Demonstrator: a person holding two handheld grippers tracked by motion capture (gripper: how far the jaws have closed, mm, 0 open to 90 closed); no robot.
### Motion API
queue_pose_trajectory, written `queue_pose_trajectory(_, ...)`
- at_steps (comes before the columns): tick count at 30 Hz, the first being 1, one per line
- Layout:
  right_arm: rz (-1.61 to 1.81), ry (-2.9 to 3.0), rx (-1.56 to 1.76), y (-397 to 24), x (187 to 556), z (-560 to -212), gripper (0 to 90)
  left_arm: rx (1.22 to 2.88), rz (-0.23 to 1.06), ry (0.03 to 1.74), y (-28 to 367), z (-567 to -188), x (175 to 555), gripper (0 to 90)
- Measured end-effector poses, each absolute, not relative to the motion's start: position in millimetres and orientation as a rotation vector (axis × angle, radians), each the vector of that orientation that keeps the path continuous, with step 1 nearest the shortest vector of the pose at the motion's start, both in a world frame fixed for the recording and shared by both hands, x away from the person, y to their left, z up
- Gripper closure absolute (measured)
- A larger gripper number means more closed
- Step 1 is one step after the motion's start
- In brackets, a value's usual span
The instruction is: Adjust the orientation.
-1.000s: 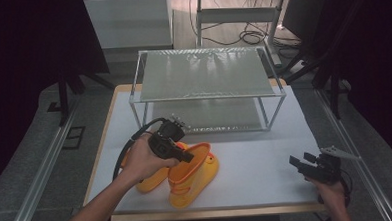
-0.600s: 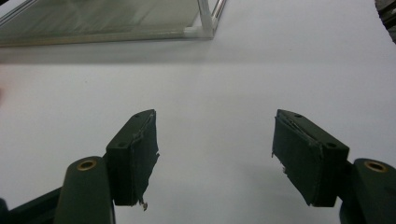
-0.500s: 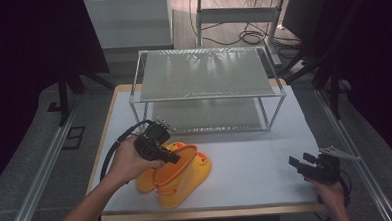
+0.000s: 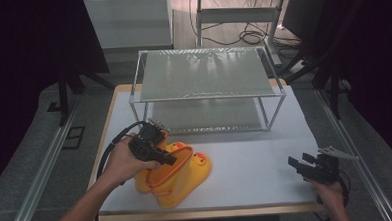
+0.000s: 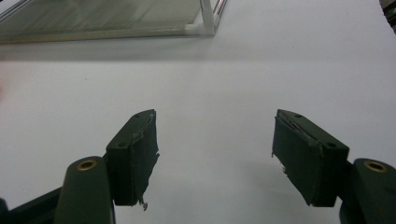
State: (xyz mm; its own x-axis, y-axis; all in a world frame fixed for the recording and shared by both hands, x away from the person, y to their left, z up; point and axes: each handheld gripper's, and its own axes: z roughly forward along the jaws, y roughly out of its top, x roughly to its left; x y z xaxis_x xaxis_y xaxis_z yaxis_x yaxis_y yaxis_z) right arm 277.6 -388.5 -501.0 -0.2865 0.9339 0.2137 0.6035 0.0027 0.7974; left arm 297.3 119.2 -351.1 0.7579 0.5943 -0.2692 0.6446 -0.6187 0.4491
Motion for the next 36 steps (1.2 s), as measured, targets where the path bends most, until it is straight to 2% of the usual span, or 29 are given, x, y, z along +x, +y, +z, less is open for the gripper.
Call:
queue_pose_trajectory(8, 1.192, 1.896, 1.589, -391.8, 276.3, -499.1, 30.8, 2.389, -0.135, 0.923, 117.9, -344.9, 296.7, 60.9)
queue_pose_trajectory(15, 1.193, 1.895, 1.587, -391.6, 276.1, -498.6, 30.8, 2.348, -0.132, 0.91, 120.6, -330.6, 293.7, 52.6)
queue_pose_trajectory(36, 1.192, 1.892, 1.594, -393.0, 275.5, -499.7, 30.8, 2.299, -0.099, 0.933, 144.8, -312.2, 292.4, 50.6)
